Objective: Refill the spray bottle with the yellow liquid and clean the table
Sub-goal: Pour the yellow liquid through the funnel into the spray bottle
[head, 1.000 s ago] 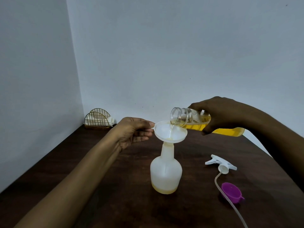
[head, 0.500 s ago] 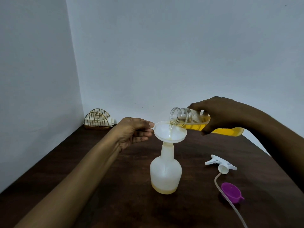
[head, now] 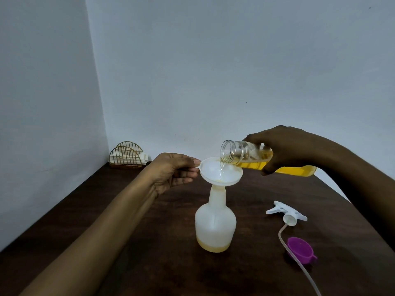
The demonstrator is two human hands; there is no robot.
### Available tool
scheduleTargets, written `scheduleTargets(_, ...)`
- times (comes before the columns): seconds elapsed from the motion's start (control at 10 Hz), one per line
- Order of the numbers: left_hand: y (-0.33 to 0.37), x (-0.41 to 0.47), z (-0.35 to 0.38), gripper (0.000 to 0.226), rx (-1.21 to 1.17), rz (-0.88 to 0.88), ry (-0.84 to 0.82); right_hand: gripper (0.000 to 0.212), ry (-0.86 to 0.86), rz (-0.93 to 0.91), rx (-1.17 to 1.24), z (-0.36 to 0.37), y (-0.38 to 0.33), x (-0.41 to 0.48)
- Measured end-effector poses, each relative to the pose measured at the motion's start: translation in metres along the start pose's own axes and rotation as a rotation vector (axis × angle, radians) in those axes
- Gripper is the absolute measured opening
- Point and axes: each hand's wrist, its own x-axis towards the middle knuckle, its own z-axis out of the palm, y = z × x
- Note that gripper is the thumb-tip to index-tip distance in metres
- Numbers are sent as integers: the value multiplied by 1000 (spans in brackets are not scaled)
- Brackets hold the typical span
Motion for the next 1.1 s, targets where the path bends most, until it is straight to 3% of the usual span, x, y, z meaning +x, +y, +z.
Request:
scheduleTargets(0.7,1,0,0,8,-2,-2,-2,66,3,1,5,-1,-2,-1)
scheduleTargets(0.9,1,0,0,7,-9,-2,-2,51,15,7,21,-1,-2,-2)
scheduleTargets(1.1,1,0,-1,9,-6,0,-2,64,4,6,11,-1,-3,-1)
